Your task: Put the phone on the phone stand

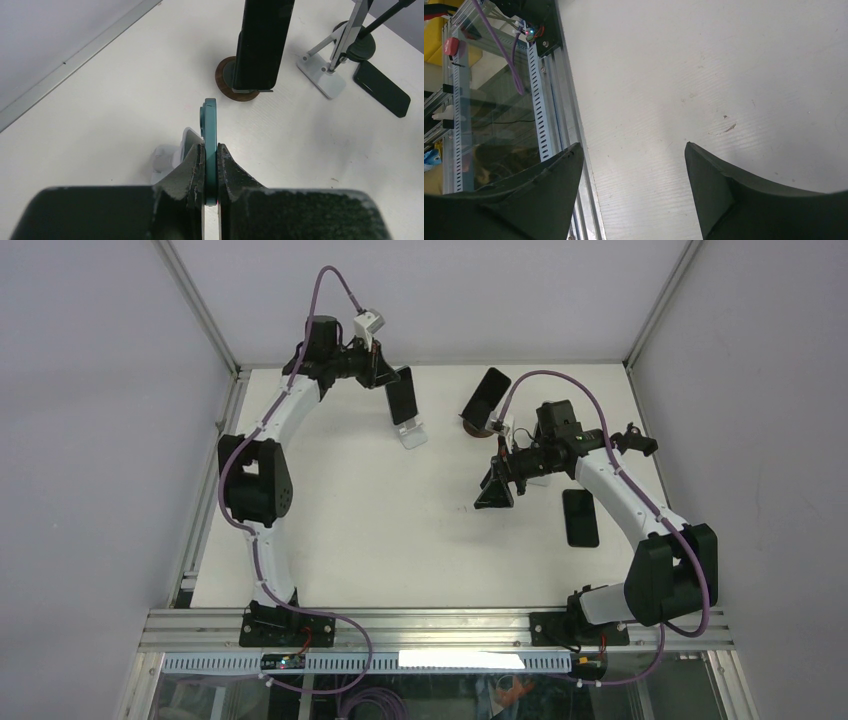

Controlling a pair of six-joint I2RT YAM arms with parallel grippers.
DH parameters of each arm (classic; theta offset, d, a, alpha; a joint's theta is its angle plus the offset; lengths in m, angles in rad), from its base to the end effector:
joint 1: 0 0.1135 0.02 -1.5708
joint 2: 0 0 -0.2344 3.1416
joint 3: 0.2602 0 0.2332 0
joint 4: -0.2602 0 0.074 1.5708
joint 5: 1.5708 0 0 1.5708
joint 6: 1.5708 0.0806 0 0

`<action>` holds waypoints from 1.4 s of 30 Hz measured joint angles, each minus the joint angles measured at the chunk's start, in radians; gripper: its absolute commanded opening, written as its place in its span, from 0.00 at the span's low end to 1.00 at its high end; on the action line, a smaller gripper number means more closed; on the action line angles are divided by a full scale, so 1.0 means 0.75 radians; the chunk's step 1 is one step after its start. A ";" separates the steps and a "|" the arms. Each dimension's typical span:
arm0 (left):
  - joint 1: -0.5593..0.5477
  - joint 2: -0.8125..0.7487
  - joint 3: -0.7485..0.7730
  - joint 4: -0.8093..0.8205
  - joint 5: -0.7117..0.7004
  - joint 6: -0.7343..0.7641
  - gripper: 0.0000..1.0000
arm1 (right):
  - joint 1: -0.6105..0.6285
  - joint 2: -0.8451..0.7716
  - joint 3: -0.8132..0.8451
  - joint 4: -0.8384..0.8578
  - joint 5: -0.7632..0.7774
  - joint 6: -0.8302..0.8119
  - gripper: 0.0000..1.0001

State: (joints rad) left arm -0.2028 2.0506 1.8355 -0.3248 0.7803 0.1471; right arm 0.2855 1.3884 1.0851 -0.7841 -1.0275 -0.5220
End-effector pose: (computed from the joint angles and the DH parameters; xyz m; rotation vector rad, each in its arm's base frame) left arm 0.4526 -0.1510 0.2645 0.8041 1.8815 -0.8506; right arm 0.2341 0.1406 0.2315 -1.1908 1.9778 1.2148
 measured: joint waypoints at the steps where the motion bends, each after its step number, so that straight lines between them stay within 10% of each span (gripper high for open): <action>1: -0.001 0.008 0.007 -0.001 -0.002 -0.001 0.00 | 0.000 0.000 0.000 0.000 0.000 -0.001 0.77; 17: -0.011 0.100 0.028 -0.001 -0.018 -0.010 0.06 | 0.001 0.001 0.000 -0.009 0.000 -0.006 0.77; 28: -0.010 0.113 0.027 0.016 -0.079 -0.036 0.48 | 0.002 0.006 0.000 -0.011 0.001 -0.011 0.78; 42: -0.010 0.106 0.027 0.024 -0.272 -0.084 0.69 | 0.002 0.017 0.001 -0.021 0.007 -0.015 0.78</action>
State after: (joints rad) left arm -0.2104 2.1304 1.8557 -0.3065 0.5762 0.0841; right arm 0.2867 1.4010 1.0855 -0.8001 -1.0225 -0.5335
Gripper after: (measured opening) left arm 0.672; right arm 0.775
